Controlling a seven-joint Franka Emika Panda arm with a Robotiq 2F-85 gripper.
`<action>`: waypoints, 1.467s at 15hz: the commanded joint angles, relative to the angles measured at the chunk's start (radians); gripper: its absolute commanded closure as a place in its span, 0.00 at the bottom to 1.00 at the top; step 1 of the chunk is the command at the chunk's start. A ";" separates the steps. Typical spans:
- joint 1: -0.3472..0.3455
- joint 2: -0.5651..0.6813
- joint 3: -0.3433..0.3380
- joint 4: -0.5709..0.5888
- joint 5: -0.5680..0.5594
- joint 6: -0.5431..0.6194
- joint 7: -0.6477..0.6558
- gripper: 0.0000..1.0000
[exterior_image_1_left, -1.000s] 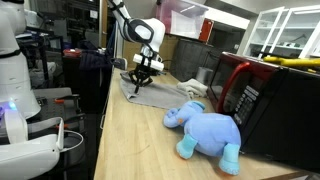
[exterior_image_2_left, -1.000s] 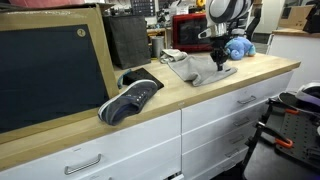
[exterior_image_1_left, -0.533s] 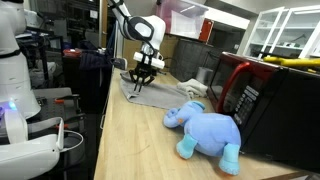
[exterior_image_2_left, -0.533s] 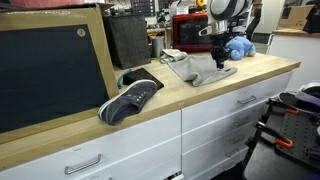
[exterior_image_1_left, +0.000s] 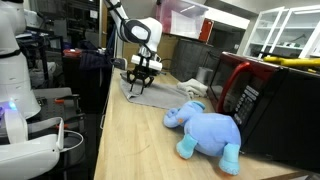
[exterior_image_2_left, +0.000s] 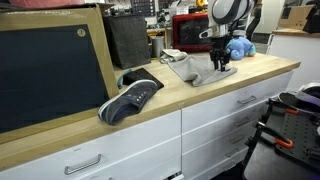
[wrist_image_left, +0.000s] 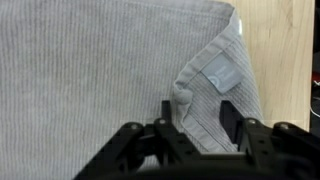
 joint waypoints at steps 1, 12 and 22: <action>0.006 -0.014 -0.008 -0.029 -0.021 0.044 -0.009 0.77; -0.034 -0.101 -0.031 -0.051 0.019 -0.053 -0.103 0.99; -0.075 -0.404 -0.181 -0.242 -0.167 -0.516 -0.467 0.69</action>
